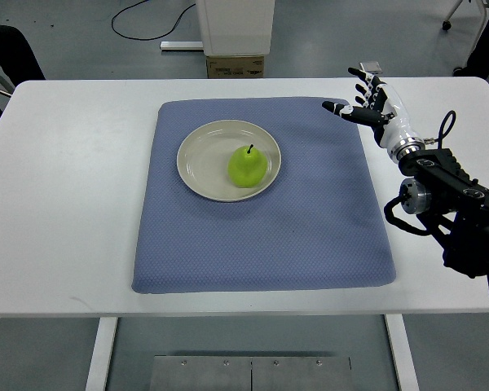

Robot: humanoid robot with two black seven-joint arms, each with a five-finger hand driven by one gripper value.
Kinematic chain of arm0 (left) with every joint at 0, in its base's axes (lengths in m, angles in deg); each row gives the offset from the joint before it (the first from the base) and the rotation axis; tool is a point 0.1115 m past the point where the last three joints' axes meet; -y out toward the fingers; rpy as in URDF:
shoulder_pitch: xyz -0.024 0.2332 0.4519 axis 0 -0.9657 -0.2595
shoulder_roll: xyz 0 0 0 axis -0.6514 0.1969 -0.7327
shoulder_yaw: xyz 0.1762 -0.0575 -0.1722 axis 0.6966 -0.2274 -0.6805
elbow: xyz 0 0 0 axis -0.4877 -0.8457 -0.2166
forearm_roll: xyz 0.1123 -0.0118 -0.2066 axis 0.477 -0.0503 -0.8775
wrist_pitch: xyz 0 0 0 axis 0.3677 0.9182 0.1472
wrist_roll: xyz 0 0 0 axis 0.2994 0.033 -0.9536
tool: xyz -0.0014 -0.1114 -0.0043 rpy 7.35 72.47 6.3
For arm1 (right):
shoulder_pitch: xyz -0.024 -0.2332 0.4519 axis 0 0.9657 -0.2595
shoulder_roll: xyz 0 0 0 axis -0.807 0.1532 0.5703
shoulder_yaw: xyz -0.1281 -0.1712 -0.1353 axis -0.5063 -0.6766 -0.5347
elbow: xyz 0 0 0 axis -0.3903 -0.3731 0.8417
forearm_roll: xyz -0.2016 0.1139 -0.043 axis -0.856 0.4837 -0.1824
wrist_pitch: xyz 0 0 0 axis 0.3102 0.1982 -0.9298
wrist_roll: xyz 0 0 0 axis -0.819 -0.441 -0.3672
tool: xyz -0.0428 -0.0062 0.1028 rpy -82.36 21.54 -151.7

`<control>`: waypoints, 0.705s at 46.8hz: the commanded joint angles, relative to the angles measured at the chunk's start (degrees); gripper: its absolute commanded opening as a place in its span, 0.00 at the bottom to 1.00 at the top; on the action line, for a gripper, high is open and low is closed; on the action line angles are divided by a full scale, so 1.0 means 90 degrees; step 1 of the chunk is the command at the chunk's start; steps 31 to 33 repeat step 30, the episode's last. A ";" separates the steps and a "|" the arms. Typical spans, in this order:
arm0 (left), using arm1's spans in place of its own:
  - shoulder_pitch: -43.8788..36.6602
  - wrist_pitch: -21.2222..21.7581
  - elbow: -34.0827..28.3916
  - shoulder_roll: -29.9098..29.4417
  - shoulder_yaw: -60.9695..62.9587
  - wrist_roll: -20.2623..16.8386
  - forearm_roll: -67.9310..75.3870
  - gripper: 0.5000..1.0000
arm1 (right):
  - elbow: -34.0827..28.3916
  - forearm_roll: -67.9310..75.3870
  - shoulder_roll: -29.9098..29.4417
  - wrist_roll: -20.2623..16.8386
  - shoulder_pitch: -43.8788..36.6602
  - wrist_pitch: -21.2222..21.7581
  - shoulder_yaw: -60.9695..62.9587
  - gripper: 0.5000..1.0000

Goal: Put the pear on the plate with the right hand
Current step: 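Open the right hand and withdraw it away from the plate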

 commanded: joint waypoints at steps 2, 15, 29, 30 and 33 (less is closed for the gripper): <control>0.0005 0.0000 0.0000 0.0000 -0.0001 0.0000 0.0000 1.00 | -0.0010 0.0105 -0.0044 -0.0225 -0.0004 -0.0179 0.0241 1.00; 0.0005 0.0000 0.0000 0.0000 -0.0001 0.0000 0.0000 1.00 | -0.0088 0.0486 -0.0064 -0.0509 0.0006 -0.0296 0.0534 1.00; -0.0004 0.0000 0.0000 0.0000 -0.0001 0.0000 0.0000 1.00 | -0.0088 0.0467 -0.0054 -0.0460 0.0104 -0.0296 0.0446 1.00; -0.0005 0.0000 0.0000 0.0000 -0.0001 0.0000 0.0000 1.00 | -0.0088 0.0466 -0.0054 -0.0450 0.0113 -0.0296 0.0446 1.00; -0.0005 0.0000 0.0000 0.0000 -0.0001 0.0000 0.0000 1.00 | -0.0088 0.0466 -0.0054 -0.0450 0.0113 -0.0296 0.0446 1.00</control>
